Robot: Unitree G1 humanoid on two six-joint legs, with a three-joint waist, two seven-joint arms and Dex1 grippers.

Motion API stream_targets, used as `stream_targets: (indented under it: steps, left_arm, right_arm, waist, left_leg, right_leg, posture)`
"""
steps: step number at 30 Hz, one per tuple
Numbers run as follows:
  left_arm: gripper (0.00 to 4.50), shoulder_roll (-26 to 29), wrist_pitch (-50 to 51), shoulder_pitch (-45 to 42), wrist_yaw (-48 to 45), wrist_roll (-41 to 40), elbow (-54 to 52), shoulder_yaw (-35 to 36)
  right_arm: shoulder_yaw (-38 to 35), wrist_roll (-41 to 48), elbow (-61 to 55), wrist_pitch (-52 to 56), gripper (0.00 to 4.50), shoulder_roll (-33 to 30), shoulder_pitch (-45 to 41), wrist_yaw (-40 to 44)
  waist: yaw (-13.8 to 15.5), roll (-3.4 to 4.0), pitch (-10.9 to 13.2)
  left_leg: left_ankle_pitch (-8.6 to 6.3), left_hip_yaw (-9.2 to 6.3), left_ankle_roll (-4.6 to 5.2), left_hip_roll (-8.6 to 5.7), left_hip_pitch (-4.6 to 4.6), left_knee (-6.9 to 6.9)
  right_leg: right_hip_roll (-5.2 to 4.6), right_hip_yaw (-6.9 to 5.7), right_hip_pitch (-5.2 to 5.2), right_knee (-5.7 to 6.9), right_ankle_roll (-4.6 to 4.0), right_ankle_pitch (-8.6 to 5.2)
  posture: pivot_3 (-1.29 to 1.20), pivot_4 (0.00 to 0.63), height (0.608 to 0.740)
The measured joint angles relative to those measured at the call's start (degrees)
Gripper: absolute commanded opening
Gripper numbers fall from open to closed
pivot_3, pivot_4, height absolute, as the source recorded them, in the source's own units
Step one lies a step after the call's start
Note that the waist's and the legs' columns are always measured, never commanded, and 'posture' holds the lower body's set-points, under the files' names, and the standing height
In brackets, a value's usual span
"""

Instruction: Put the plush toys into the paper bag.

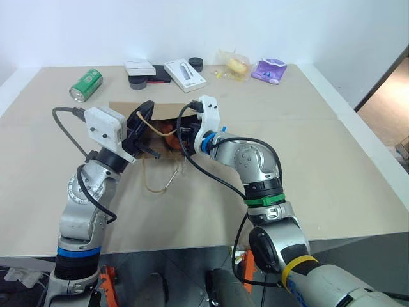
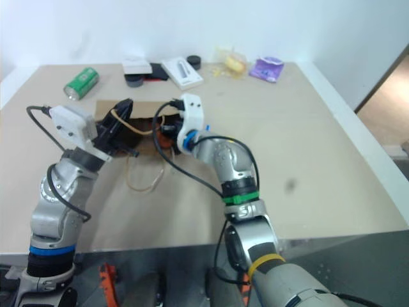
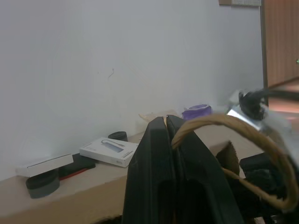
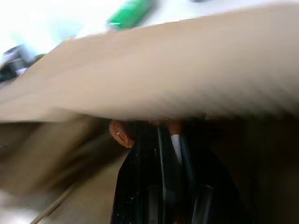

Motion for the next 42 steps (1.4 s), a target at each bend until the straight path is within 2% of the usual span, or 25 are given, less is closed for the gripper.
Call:
stream_targets:
  steps: [7,11,16,21,27,30,34,39,40,41,42]
  left_arm:
    - [0.0,0.0,1.3,0.0,1.1,-0.2,-0.4,0.1]
    - [0.0,0.0,1.3,0.0,1.1,-0.3,-0.4,0.1]
    - [0.0,-0.1,2.4,-0.4,1.3,-1.3,-0.3,0.3]
    - [0.0,-0.5,4.3,-1.3,2.2,-2.9,0.0,2.0]
    - [0.0,-0.7,6.0,-2.9,2.4,-4.6,0.9,3.0]
    - [0.0,-0.7,6.2,-3.8,2.4,-4.9,1.7,3.9]
    - [0.0,-0.7,6.4,-4.7,2.3,-5.1,2.5,4.2]
    - [0.0,-0.8,6.4,-5.4,2.1,-5.2,3.6,4.3]
    - [0.0,-0.8,6.4,-5.9,2.0,-5.3,3.9,4.3]
    - [0.0,-0.8,6.4,-6.2,2.0,-5.3,4.1,4.3]
    - [0.0,-0.8,6.4,-6.5,2.0,-5.5,4.3,4.4]
  right_arm:
    - [-2.7,-2.5,1.9,-2.4,0.02,1.2,0.2,-5.3]
    - [-1.0,-2.7,-1.1,-2.1,1.83,0.7,1.5,-3.2]
    - [3.4,-1.3,-11.5,2.3,4.44,-2.6,4.2,3.2]
    - [5.2,1.8,-21.1,8.3,4.49,-10.6,7.1,10.0]
    - [4.0,8.3,-33.2,9.9,4.49,-26.7,12.5,24.3]
    - [2.4,6.0,-30.6,8.5,4.49,-32.8,13.8,25.1]
    - [6.8,-4.3,-20.8,3.3,4.49,-39.7,16.8,23.3]
    - [9.2,-8.2,-14.4,-0.6,4.49,-37.7,18.7,24.3]
    - [9.4,-8.7,-13.7,-1.5,3.95,-36.9,18.5,24.5]
    - [9.5,-9.0,-13.2,-2.0,3.71,-36.4,18.4,24.5]
    - [9.5,-9.3,-12.7,-2.6,3.19,-35.8,18.2,24.5]
  waist:
    - [0.0,0.0,0.0]
    - [0.0,0.0,0.0]
    - [0.0,0.0,0.0]
    - [0.1,0.0,0.0]
    - [0.1,0.0,0.0]
    - [0.0,0.0,0.0]
    - [0.0,0.0,0.0]
    - [-0.3,0.05,0.0]
    - [-0.3,0.05,0.0]
    - [-0.2,0.05,0.0]
    - [-0.1,0.06,0.0]
  left_leg:
    - [0.0,-0.15,0.0,0.0,-0.04,0.01]
    - [0.0,-0.2,0.0,0.0,-0.06,0.01]
    - [0.0,-0.38,0.0,0.0,-0.16,0.02]
    - [0.0,-0.49,0.0,-0.02,-0.24,0.16]
    - [0.0,-0.6,0.0,-0.03,-0.27,0.26]
    - [0.0,-0.57,0.01,-0.03,-0.26,0.41]
    - [0.04,-0.55,0.07,-0.04,-0.23,0.52]
    - [0.05,-0.47,0.08,0.01,-0.21,0.53]
    - [0.05,-0.51,0.08,0.01,-0.21,0.54]
    - [0.05,-0.51,0.09,0.01,-0.21,0.55]
    - [0.06,-0.51,0.09,0.01,-0.21,0.58]
  right_leg:
    - [0.01,-0.12,0.01,0.0,-0.02,0.01]
    - [0.02,-0.15,0.0,0.0,-0.02,0.0]
    - [0.01,-0.28,-0.01,-0.01,-0.02,-0.01]
    - [0.0,-0.37,0.02,0.0,-0.01,-0.01]
    - [0.0,-0.45,0.07,0.0,0.31,-0.21]
    - [0.02,-0.41,0.08,0.01,0.29,-0.18]
    - [0.03,-0.38,0.13,0.03,0.26,-0.13]
    - [0.13,-0.25,0.08,0.05,0.29,-0.02]
    - [0.13,-0.28,0.1,0.05,0.29,-0.02]
    - [0.13,-0.29,0.1,0.06,0.29,-0.01]
    - [0.12,-0.29,0.12,0.06,0.3,0.0]
  posture:
    - [0.0,0.15,0.74]
    - [0.0,0.15,0.74]
    - [0.0,0.15,0.74]
    - [0.0,0.15,0.74]
    - [0.0,0.15,0.74]
    - [0.0,0.15,0.74]
    - [0.0,0.15,0.74]
    - [0.0,0.15,0.74]
    - [0.0,0.15,0.74]
    - [0.0,0.15,0.74]
    - [0.0,0.15,0.74]
